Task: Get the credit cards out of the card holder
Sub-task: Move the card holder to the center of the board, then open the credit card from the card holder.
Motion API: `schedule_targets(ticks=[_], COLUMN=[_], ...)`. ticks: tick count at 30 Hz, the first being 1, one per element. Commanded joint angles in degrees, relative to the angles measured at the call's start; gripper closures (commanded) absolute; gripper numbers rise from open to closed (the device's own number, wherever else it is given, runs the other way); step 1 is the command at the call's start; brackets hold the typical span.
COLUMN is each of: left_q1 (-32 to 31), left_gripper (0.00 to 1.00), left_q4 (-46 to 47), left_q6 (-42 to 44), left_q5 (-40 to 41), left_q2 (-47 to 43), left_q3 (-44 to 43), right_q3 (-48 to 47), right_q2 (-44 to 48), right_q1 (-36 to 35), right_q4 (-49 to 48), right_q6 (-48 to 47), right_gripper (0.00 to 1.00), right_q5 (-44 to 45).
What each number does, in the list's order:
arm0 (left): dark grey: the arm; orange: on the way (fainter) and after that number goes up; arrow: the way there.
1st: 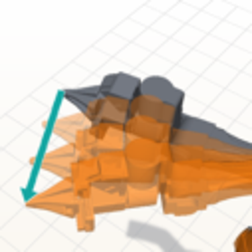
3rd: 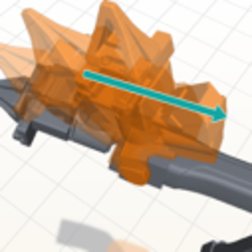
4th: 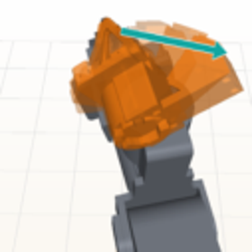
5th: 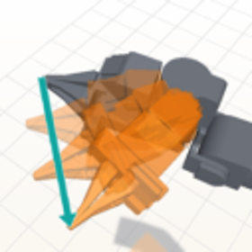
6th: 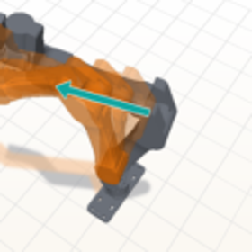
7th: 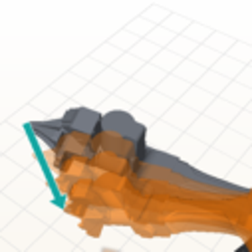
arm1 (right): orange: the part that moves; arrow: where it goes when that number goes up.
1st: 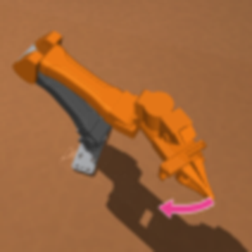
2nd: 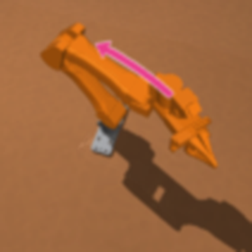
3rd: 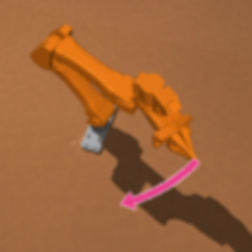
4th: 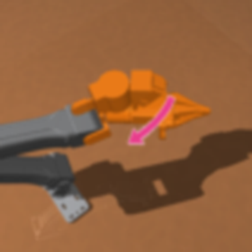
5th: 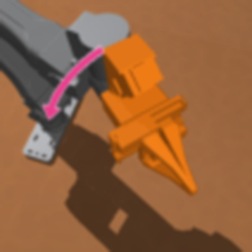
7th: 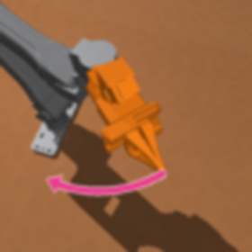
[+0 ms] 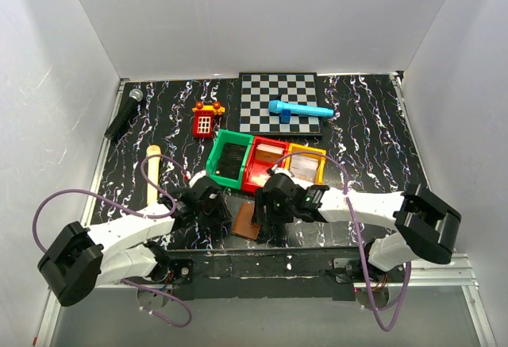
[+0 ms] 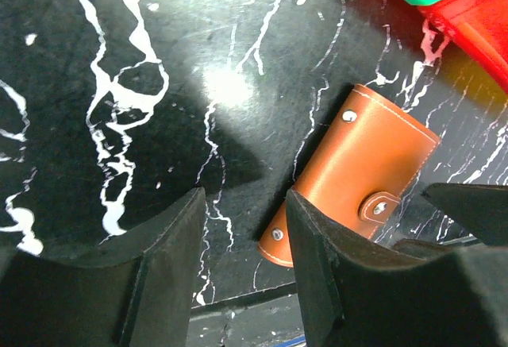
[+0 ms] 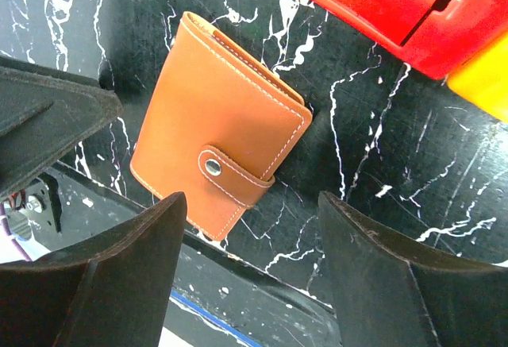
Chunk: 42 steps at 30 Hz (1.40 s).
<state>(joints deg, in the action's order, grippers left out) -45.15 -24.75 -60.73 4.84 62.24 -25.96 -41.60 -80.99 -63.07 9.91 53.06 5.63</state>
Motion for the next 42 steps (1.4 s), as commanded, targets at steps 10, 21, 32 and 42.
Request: schedule_targets(ticks=[10,21,32,42], left_q1=[-1.1,-4.4,-5.3,-5.3], left_gripper=[0.62,0.66,0.64,0.57], left_q4=[10.5,15.0,14.3,5.5], left_q6=[3.3,2.2,1.1,2.4], left_q5=[-9.1,-10.9,-9.1,-1.6], left_q2=[2.4,2.7,0.2,-9.6], left_q3=[3.7,5.3,5.9,3.9], right_q3=[-3.4,-4.8,-5.3,-4.5], right_q2=[-5.1,-6.1,-4.7,1.3], right_q1=[-0.3,0.5,1.7,0.2], right_q4=[-2.4,-1.8,0.4,6.3], right_q6=[2.1,-1.2,-3.5,-7.3], right_gripper=[0.38,0.51,0.49,0.41], right_q5=[-1.6,0.1,0.8,3.5])
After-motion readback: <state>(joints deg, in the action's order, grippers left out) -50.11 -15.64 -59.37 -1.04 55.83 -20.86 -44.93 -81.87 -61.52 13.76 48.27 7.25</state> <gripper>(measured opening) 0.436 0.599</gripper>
